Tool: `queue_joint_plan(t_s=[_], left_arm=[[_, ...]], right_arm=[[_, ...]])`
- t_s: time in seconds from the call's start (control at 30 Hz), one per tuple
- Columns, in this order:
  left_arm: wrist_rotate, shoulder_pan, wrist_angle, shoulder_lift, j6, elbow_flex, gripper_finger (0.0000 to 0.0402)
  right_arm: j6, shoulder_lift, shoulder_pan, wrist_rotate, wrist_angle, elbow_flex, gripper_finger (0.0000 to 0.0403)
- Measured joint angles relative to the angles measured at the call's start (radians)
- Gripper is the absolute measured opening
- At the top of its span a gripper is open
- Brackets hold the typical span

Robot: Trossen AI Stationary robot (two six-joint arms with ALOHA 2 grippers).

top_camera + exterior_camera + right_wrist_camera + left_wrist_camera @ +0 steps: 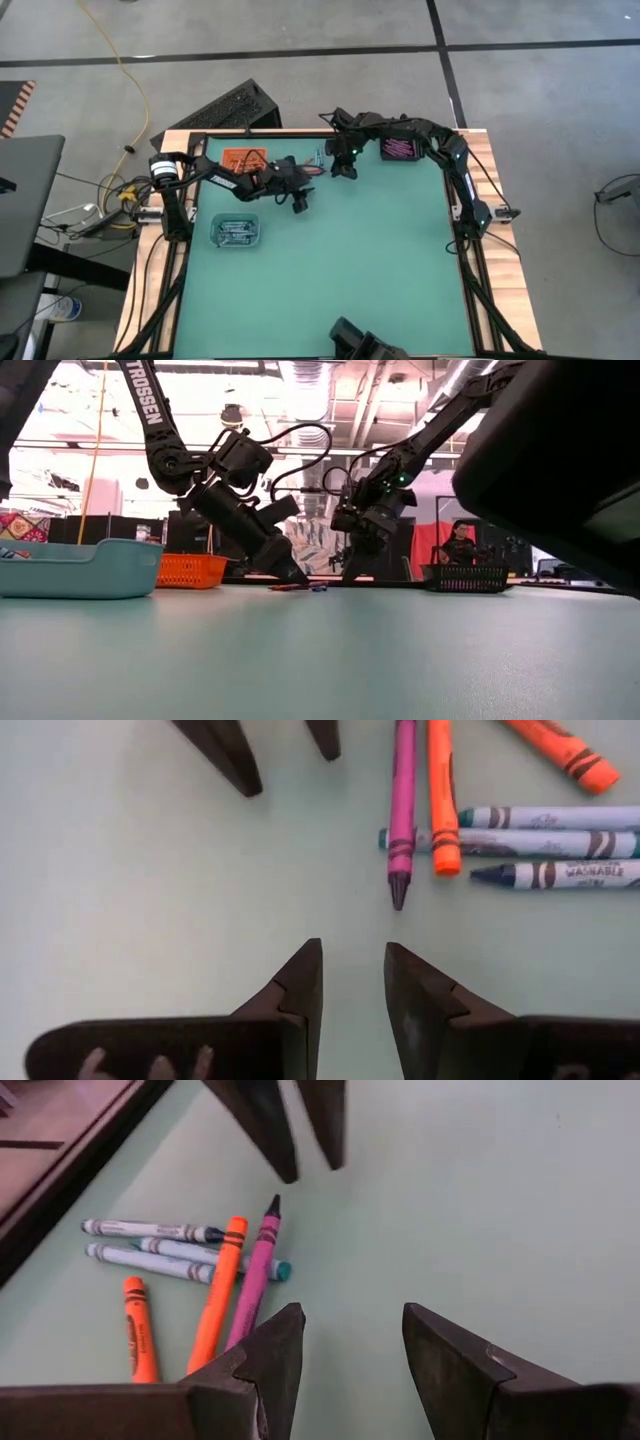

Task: Sort crayons
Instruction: Put the purple crayon into the black basket

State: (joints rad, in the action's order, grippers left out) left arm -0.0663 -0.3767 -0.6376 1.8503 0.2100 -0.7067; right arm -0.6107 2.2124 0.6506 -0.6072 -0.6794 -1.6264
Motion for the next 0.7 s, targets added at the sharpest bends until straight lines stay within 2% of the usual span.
queue_joint_plan(t_s=[0.17, 0.3, 0.37, 0.47, 0.7], left_arm=[[-0.001, 0.000, -0.011, 0.000, 0.004, 0.000, 0.0162], [-0.001, 0.000, -0.001, 0.000, 0.004, 0.000, 0.0162], [-0.001, 0.000, -0.001, 0.000, 0.007, 0.000, 0.0162], [-0.001, 0.000, -0.002, 0.000, 0.013, -0.001, 0.0162], [-0.001, 0.000, 0.062, 0.000, 0.016, -0.050, 0.0162]], right_arm=[[-0.035, 0.000, 0.000, -0.009, -0.027, 0.000, 0.0104], [-0.020, 0.001, 0.028, -0.117, -0.049, 0.000, 0.0104], [0.004, 0.001, 0.044, -0.136, -0.046, 0.000, 0.0108], [0.048, 0.001, 0.062, -0.148, -0.038, 0.000, 0.0132], [0.161, 0.001, 0.045, -0.155, -0.013, -0.036, 0.0221]])
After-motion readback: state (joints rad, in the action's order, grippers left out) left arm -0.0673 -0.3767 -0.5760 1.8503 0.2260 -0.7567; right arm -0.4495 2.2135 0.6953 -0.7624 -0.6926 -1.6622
